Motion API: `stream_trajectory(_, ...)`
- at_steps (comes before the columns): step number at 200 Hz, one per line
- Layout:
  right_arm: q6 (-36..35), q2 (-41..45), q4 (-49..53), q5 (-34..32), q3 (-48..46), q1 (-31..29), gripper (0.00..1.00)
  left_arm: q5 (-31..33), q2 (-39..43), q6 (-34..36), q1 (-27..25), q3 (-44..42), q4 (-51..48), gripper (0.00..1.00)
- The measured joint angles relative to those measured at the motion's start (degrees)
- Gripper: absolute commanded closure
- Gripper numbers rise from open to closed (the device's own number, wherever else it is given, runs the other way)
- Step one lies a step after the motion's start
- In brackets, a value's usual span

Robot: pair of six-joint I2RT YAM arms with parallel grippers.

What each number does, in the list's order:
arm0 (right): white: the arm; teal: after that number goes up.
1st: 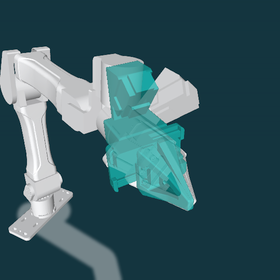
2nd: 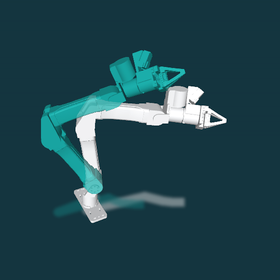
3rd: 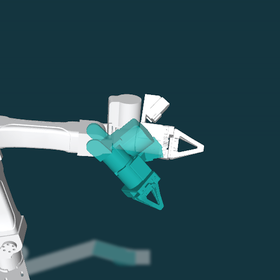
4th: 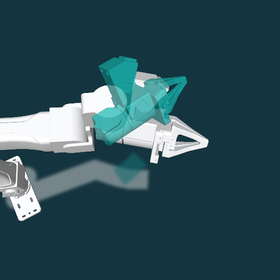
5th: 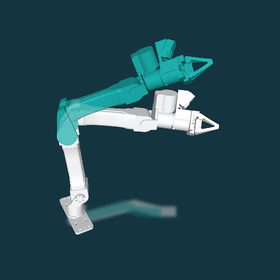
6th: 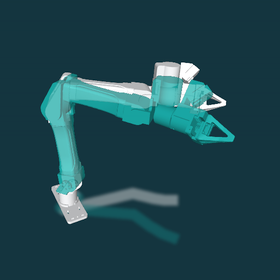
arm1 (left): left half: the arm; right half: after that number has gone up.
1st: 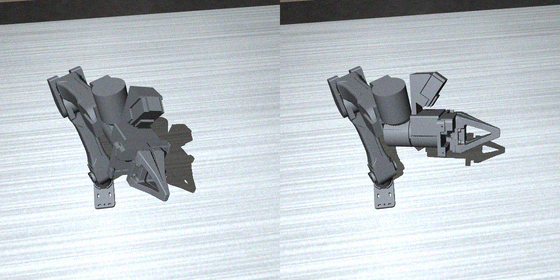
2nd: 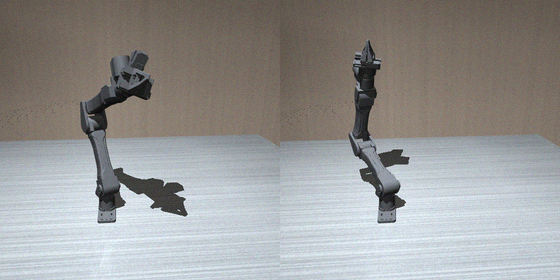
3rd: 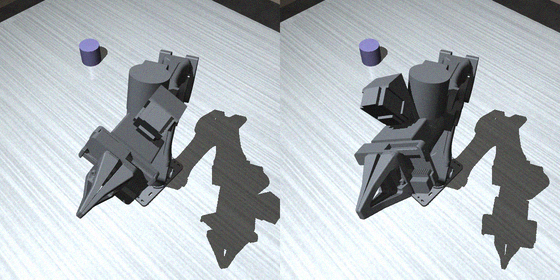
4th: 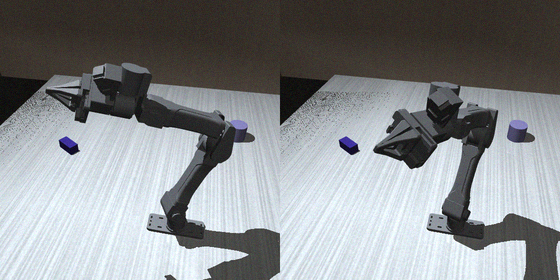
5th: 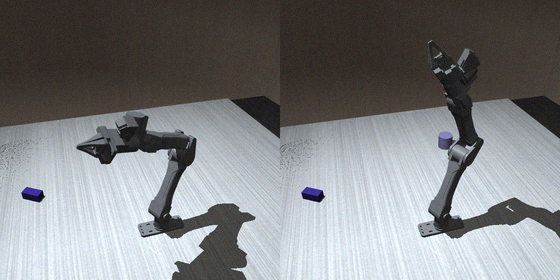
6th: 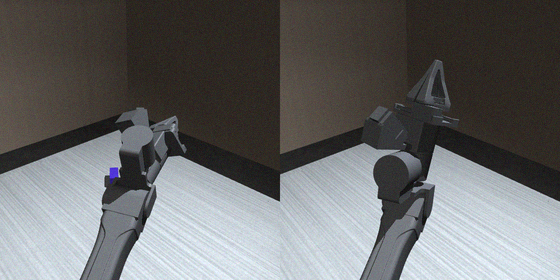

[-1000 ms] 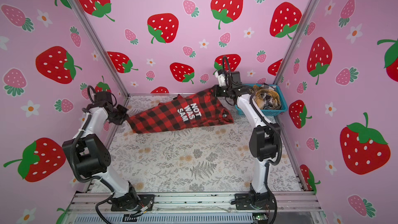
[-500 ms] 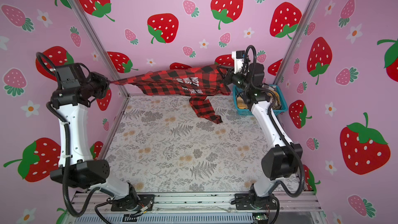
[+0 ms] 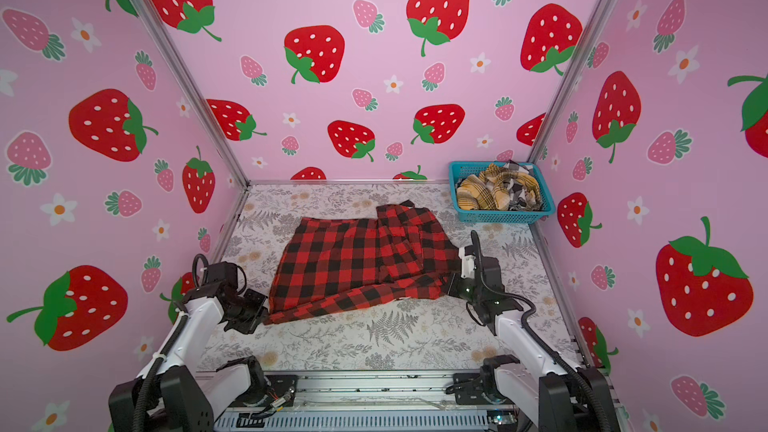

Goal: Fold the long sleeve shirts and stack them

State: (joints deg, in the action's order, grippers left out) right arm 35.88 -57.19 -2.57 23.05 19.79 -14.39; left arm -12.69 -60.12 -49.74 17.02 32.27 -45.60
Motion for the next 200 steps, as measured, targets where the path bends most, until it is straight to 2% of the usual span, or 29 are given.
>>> stream_trajectory(57,-1.5,-5.2,5.5,-2.5,3.5,0.2,1.00,1.1,-5.9,0.0,-4.5,-0.3,2.7,1.00)
stream_trajectory(72,-1.9,-4.3,7.6,-2.9,3.5,0.0,0.87,1.8,-5.7,0.1,-4.9,0.0,2.6,1.00)
stream_trajectory(81,-2.3,-3.9,9.2,-3.3,3.7,-0.3,0.69,2.2,-5.7,0.4,-5.1,0.3,2.6,1.00)
stream_trajectory(92,-2.6,-3.7,11.6,-5.1,4.5,-0.5,0.60,3.8,-5.8,0.7,-5.1,0.8,2.7,1.00)
stream_trajectory(116,-3.0,-3.5,18.3,-9.7,8.2,-2.4,0.53,5.9,-7.5,1.6,-5.0,1.6,3.4,1.00)
stream_trajectory(138,-3.4,-2.9,21.3,-12.2,12.0,-4.1,0.58,6.3,-8.9,2.0,-5.0,1.7,3.7,1.00)
stream_trajectory(170,-4.3,-5.2,22.2,-13.6,15.1,-4.2,0.56,6.3,-8.8,2.4,-5.5,2.8,3.5,1.00)
stream_trajectory(191,-4.9,-7.5,23.1,-13.9,16.5,-4.2,0.49,6.2,-8.2,2.8,-5.8,4.1,3.0,1.00)
stream_trajectory(200,-5.7,-8.7,23.5,-13.8,17.5,-4.2,0.41,6.2,-7.6,3.1,-6.1,4.9,2.5,1.00)
